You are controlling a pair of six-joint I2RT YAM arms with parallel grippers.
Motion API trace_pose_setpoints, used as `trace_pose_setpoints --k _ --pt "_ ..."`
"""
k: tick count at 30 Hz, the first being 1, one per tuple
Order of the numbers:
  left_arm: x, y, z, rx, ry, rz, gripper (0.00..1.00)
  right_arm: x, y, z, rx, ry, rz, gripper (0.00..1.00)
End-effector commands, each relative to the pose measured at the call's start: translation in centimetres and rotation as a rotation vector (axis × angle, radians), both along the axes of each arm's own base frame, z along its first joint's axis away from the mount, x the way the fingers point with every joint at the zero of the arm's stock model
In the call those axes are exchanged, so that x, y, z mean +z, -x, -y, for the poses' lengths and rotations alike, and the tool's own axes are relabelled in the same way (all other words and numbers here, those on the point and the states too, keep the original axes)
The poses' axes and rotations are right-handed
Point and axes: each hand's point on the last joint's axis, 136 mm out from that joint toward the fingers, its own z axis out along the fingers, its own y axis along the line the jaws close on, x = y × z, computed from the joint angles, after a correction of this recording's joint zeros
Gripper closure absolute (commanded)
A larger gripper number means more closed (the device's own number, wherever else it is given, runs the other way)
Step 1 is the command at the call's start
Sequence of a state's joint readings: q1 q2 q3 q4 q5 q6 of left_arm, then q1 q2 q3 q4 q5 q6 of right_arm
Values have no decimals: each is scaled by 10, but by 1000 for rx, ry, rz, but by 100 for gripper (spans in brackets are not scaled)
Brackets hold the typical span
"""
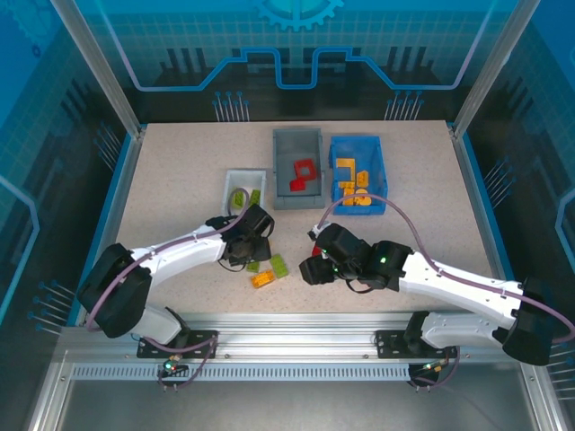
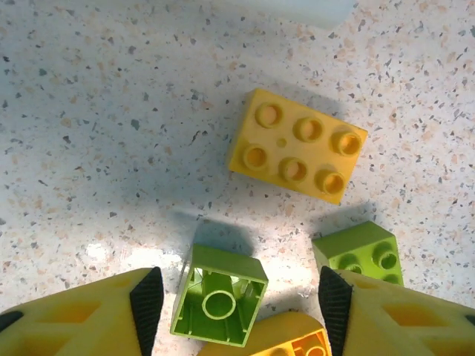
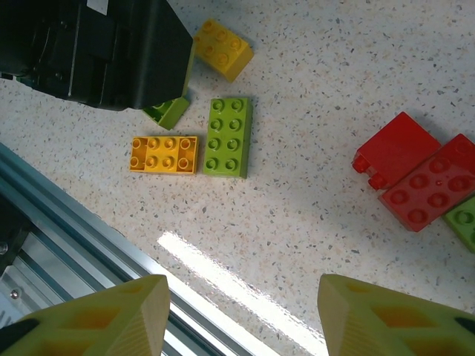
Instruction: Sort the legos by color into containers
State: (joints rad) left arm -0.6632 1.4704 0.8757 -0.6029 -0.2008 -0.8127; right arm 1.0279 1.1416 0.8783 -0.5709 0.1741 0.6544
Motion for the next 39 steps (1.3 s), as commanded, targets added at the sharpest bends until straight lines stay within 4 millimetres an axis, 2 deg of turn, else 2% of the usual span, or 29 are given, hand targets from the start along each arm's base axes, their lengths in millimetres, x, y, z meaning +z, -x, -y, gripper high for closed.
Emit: trace_pose_setpoints --k 1,7,18,21,24,27,31,35,36,37,38,39 --pt "-6 4 -8 -1 -63 -45 36 9 1 -10 19 -29 10 44" --pt "-22 16 -11 -21 -88 -111 35 7 2 -7 15 -26 7 44" --pt "-49 30 -8 -92 -80 -192 45 8 2 -8 9 -37 7 43" --pt "-51 29 -7 -87 -74 -187 53 8 2 -8 9 -39 7 43" --pt "-46 27 -9 -78 -80 -167 66 9 2 -8 7 -44 6 43" --pt "-27 22 -19 -62 -107 -107 70 15 3 -10 16 -68 18 43" --pt "18 0 -38 -20 -72 -17 72 42 2 -25 67 -205 91 40" --pt "59 -38 -60 13 -42 69 72 92 -16 -37 53 -356 264 33" --pt "66 -47 -62 15 -33 82 72 99 -22 -39 44 -361 293 32" --pt "75 -60 -64 20 -20 101 72 98 -27 -40 28 -345 308 30" --pt "83 -73 -65 17 -15 125 72 114 -35 -43 9 -353 340 29" --pt "87 -85 -66 18 -14 143 72 119 -41 -46 -2 -346 355 28"
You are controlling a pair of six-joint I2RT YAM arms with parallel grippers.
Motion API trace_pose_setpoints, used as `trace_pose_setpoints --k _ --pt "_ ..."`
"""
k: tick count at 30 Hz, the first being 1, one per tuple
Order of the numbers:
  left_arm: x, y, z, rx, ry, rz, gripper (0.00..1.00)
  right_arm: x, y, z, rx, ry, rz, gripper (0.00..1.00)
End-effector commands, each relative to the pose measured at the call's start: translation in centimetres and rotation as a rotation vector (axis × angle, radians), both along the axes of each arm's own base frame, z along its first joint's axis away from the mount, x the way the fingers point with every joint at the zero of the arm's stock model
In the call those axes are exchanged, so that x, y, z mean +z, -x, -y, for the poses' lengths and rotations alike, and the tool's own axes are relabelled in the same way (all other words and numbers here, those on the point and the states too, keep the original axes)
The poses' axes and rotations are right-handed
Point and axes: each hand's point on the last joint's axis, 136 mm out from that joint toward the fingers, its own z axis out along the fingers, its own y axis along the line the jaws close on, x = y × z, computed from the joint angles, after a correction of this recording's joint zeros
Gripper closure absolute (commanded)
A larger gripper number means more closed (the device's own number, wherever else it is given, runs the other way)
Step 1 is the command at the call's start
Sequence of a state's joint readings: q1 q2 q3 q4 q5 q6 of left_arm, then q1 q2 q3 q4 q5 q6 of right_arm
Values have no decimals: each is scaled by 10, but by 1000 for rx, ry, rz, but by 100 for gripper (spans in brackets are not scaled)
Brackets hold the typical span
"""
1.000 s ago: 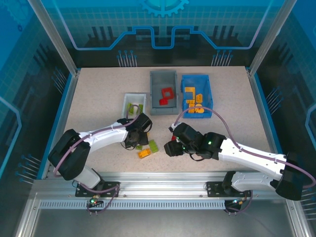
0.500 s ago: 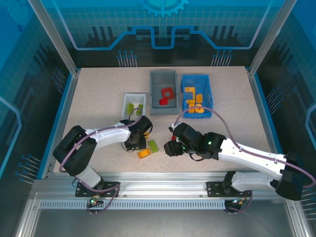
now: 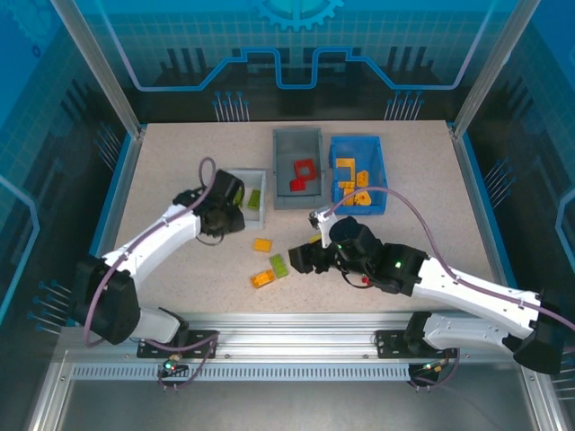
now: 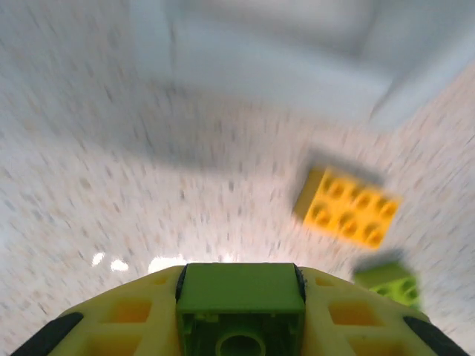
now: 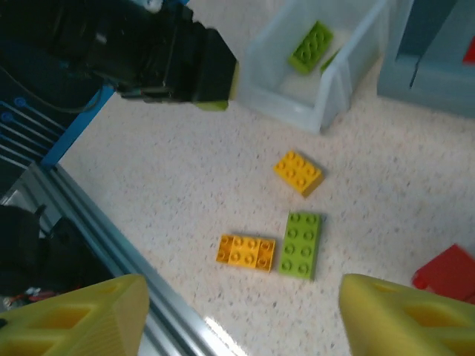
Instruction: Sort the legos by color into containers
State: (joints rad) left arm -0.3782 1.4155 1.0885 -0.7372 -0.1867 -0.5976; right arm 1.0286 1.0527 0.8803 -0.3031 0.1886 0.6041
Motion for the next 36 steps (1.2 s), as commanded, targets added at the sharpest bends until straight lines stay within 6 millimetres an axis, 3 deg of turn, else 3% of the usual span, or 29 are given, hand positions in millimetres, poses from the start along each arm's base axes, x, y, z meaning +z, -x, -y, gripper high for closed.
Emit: trace_pose_setpoints --k 1,5,10,13,17,22,28,31,34,36 --pt "16 -33 -3 -63 -20 35 72 46 -25 -19 -45 -66 138 27" --pt "16 -84 1 -66 -22 63 72 51 -37 -38 -41 -45 141 27" --pt "-2 -134 9 -73 -34 52 70 43 -41 -44 -46 -43 104 27" --pt "-19 -152 9 -70 -57 22 68 35 -41 -42 -50 -36 77 27" --pt "-40 -160 3 -51 -66 -22 60 25 -39 -35 -63 -33 52 27" --pt "-28 -156 3 -55 -58 -8 44 12 -36 -26 -82 -3 30 27" --pt "21 -136 8 -59 18 64 41 -18 -30 -13 -89 111 -15 28" --pt "48 -112 10 -54 66 109 42 -37 -16 -18 -36 216 3 29" --pt "70 -72 6 -35 106 145 42 -63 -2 -34 47 341 13 29" --pt "72 -40 -3 -7 123 153 42 -79 1 -45 103 427 11 28"
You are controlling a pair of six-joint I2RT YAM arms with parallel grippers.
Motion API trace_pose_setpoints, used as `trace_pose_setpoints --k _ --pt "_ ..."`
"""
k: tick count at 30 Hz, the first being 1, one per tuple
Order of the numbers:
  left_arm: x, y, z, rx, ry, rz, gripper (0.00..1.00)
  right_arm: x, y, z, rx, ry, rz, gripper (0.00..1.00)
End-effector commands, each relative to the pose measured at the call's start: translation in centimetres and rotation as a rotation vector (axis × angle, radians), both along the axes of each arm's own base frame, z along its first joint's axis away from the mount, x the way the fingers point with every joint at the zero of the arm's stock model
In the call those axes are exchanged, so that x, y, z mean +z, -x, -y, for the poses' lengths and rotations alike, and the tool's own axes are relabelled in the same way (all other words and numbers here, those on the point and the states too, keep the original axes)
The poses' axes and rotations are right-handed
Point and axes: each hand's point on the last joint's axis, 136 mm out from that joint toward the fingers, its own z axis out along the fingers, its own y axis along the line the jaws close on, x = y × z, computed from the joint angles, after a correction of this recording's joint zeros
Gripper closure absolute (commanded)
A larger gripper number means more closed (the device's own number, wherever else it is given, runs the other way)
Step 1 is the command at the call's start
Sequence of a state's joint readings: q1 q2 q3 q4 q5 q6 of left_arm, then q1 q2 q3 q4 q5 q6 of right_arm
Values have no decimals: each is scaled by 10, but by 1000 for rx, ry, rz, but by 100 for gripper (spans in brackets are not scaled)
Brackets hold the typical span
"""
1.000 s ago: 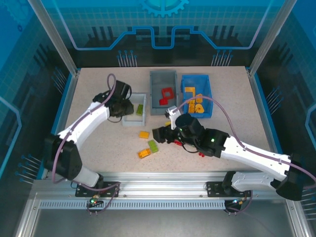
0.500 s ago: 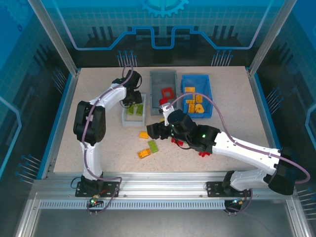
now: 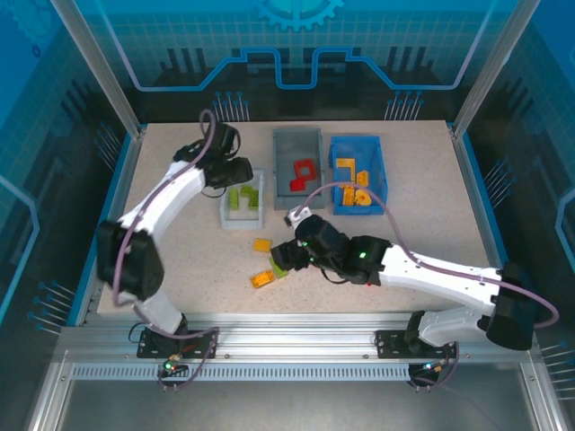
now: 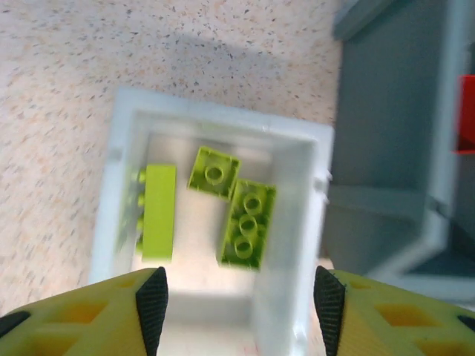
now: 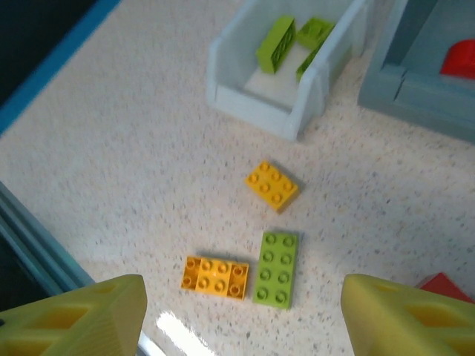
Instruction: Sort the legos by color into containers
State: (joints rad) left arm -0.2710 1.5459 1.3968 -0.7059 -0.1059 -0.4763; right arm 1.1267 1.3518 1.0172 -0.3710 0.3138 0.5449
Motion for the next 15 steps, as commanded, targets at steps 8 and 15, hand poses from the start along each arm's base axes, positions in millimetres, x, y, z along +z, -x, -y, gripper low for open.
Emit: trace_pose_setpoints --k 8,15 --pt "10 173 -23 77 274 78 39 -92 -37 -31 243 420 -77 15" --pt "20 229 -31 74 367 139 38 -134 -74 -39 295 495 -142 15"
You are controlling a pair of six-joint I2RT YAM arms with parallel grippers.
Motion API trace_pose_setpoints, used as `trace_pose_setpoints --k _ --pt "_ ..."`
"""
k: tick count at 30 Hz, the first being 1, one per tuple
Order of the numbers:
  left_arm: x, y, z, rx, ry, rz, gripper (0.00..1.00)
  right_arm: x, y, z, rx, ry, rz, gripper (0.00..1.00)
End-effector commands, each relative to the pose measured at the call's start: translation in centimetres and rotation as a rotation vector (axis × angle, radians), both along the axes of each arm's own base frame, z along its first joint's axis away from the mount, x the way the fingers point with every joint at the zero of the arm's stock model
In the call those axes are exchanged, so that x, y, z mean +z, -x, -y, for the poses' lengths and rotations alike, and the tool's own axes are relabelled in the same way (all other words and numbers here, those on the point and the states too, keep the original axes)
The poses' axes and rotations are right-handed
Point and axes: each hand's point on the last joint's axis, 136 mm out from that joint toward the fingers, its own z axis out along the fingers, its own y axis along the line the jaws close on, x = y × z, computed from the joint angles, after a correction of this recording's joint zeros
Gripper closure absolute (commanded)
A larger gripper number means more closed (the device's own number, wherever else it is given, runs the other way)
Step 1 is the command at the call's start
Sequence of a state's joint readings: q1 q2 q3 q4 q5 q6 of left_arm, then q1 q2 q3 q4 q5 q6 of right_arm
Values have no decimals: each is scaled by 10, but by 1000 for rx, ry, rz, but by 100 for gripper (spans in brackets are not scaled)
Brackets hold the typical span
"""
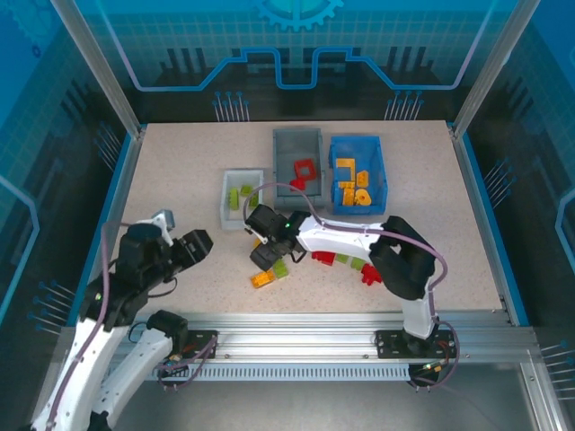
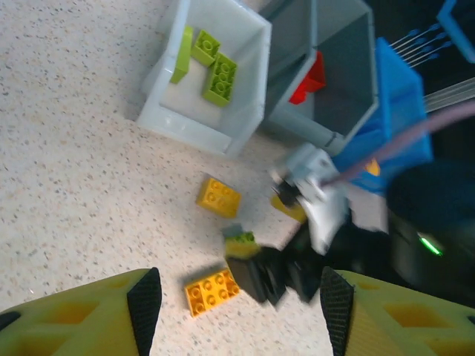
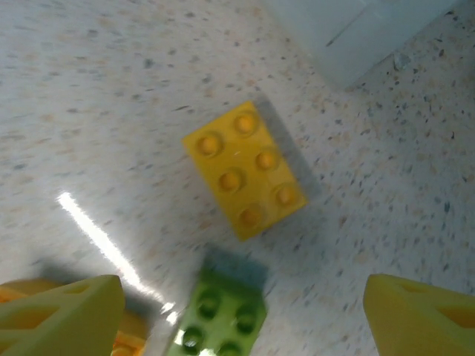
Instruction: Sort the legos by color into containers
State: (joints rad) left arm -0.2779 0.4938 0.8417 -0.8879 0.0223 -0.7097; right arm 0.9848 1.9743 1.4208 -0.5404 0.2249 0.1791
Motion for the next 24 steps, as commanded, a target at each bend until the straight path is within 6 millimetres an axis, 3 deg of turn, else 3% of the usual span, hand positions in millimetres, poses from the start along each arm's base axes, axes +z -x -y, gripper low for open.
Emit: trace_pose_setpoints --k 1,8,17,21,24 --pt "-13 19 3 -12 39 -83 38 -15 -5 -3 71 52 -58 16" --pt "-7 13 7 -20 54 -78 39 -29 -16 -20 80 31 -95 24" --pt "0 10 9 -28 63 -58 39 -47 -14 -24 69 58 -132 51" --pt "0 9 11 -34 67 -56 39 -34 -11 -22 66 48 -91 65" --pt "2 6 14 -44 81 -55 39 -12 -10 -17 44 12 -46 70"
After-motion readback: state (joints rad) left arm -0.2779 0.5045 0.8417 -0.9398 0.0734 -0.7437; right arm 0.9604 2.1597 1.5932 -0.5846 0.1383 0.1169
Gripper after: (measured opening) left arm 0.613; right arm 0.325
